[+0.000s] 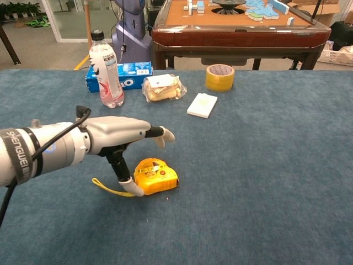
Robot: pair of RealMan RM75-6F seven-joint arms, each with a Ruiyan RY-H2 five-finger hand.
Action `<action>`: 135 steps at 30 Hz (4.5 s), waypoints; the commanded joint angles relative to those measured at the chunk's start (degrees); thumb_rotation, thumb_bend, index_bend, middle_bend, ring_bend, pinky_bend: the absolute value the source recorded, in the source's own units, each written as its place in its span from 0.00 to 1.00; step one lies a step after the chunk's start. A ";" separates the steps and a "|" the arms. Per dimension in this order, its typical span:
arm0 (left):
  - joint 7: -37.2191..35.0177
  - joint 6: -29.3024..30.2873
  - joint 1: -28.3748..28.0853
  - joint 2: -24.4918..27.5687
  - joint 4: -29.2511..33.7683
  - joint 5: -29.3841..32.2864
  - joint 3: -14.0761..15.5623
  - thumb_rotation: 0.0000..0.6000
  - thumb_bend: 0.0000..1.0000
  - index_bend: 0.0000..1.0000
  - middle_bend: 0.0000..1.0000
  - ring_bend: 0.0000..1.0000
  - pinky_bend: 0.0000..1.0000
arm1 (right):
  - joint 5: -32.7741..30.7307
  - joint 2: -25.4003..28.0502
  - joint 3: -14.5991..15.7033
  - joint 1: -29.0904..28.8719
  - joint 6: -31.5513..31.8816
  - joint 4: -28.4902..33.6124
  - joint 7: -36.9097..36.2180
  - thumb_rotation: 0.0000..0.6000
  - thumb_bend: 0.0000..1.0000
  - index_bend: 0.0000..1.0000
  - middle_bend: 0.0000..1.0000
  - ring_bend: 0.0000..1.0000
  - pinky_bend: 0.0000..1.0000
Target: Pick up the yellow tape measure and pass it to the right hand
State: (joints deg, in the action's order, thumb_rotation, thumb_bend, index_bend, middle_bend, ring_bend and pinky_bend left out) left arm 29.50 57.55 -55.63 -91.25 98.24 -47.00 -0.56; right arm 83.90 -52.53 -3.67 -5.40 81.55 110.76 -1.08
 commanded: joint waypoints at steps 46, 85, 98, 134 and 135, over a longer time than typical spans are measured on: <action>-0.07 -1.10 5.37 -8.10 -14.46 -7.60 -3.54 1.00 0.07 0.47 0.42 0.22 0.00 | -0.51 0.84 -0.21 0.57 0.60 1.18 0.39 1.00 0.40 0.32 0.20 0.05 0.00; -14.63 3.88 9.52 4.08 7.16 2.48 -17.38 1.00 0.07 0.52 0.52 0.31 0.00 | -10.39 -24.61 -8.44 -21.78 -16.51 4.07 18.55 1.00 0.39 0.15 0.05 0.00 0.00; -12.64 6.99 8.74 3.58 10.25 4.88 -18.40 1.00 0.07 0.52 0.52 0.31 0.00 | -16.42 -33.35 -10.67 -28.00 -17.80 1.34 23.12 1.00 0.39 0.10 0.02 0.00 0.00; -15.04 6.16 9.17 5.81 11.00 4.66 -17.69 1.00 0.07 0.52 0.52 0.31 0.00 | -21.74 -40.38 -11.63 -34.11 -15.57 -4.00 26.31 1.00 0.39 0.10 0.02 0.00 0.00; -15.13 6.14 9.20 5.87 10.95 4.62 -17.69 1.00 0.07 0.52 0.52 0.31 0.00 | -21.77 -40.38 -11.62 -34.15 -15.51 -4.05 26.26 1.00 0.40 0.10 0.02 0.00 0.00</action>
State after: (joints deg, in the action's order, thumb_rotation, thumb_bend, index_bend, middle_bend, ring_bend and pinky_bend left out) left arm 14.40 63.69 -46.45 -85.40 109.21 -42.36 -18.25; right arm 62.14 -92.91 -15.29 -39.53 66.03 106.72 25.20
